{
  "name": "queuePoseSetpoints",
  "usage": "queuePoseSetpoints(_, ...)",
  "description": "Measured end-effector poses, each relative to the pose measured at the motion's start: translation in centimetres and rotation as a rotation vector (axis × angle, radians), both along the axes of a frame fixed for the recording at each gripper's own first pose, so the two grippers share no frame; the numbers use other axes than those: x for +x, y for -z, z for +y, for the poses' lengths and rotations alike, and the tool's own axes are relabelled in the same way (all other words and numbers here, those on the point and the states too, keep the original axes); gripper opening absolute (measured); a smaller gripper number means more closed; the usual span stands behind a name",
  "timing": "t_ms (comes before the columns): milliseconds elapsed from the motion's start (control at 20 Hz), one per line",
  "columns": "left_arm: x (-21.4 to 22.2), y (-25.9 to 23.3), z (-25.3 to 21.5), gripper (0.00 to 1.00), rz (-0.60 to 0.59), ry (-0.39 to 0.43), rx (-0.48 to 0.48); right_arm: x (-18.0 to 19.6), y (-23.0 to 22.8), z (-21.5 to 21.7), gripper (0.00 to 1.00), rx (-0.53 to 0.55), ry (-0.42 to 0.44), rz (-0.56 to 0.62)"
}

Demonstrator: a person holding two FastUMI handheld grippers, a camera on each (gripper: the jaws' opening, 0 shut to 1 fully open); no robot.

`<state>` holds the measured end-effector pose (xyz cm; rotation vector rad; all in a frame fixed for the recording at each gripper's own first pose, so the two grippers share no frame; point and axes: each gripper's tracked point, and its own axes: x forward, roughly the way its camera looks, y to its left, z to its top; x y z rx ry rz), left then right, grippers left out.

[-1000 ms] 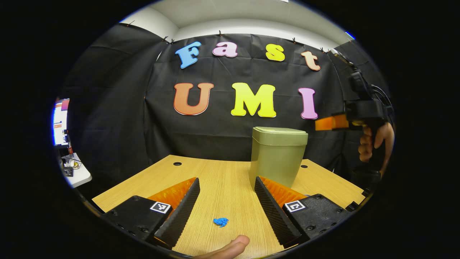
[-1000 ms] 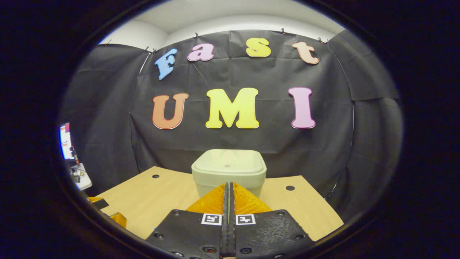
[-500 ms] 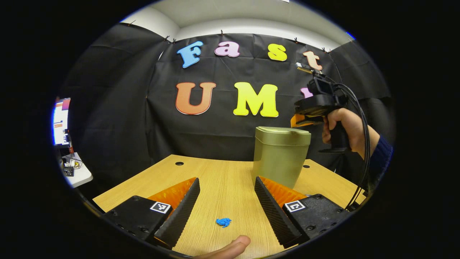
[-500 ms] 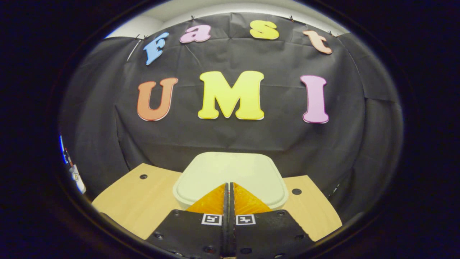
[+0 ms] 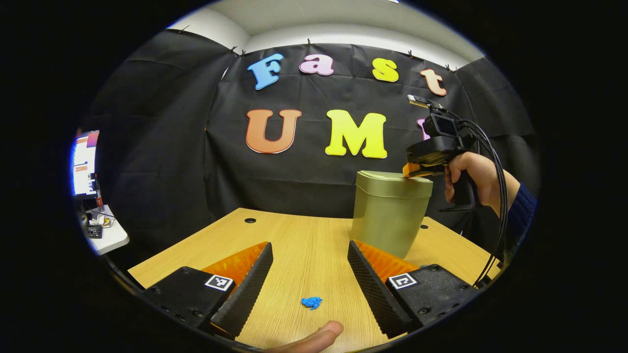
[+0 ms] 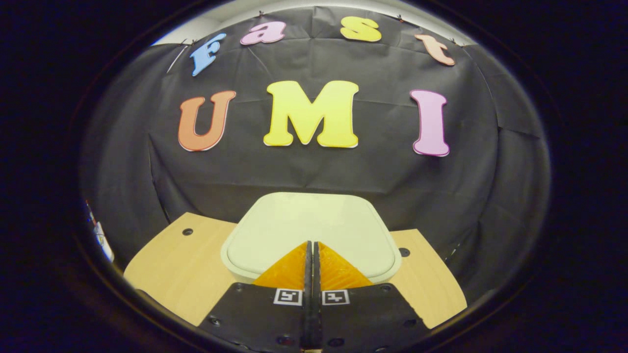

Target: Press the lid of the desktop garbage bin to open it, pick up the crumpled paper on the desktop and throw it into the bin, then pick up the pop can on the desktop and drop it into the bin, and finally close the garbage bin lid.

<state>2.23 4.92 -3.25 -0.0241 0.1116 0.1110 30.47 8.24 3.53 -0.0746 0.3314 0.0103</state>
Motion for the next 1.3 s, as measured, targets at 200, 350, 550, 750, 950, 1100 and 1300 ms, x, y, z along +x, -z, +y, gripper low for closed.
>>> queuePoseSetpoints(200,-0.1,-0.3,-0.5,0.99,-0.008,0.011,0.014,-0.4,-2.1,0.1,0.0,0.018,0.001,-0.061)
queuePoseSetpoints(350,-0.1,-0.5,-0.6,0.99,-0.016,0.019,0.023,-1.6,-5.4,-0.5,0.0,-0.004,0.005,-0.169)
queuePoseSetpoints(550,-0.1,-0.1,-0.2,0.99,-0.004,0.005,0.013,-2.8,-6.7,-0.5,0.03,-0.013,-0.004,-0.198)
queuePoseSetpoints(750,-0.1,-0.2,0.0,0.99,-0.005,-0.001,0.016,-4.0,-6.6,-1.3,0.0,-0.02,0.002,-0.197)
queuePoseSetpoints(950,0.1,-0.1,-0.1,0.99,0.001,-0.002,0.015,-6.0,-7.6,-1.6,0.0,0.022,-0.021,-0.23)
queuePoseSetpoints(1100,0.1,0.2,0.1,0.99,0.009,-0.002,0.011,-8.7,-8.2,-1.6,0.31,0.047,-0.047,-0.267)
queuePoseSetpoints(1300,0.3,0.1,-0.3,0.99,0.007,0.018,0.007,-12.3,-8.3,-2.6,0.6,-0.01,-0.043,-0.341)
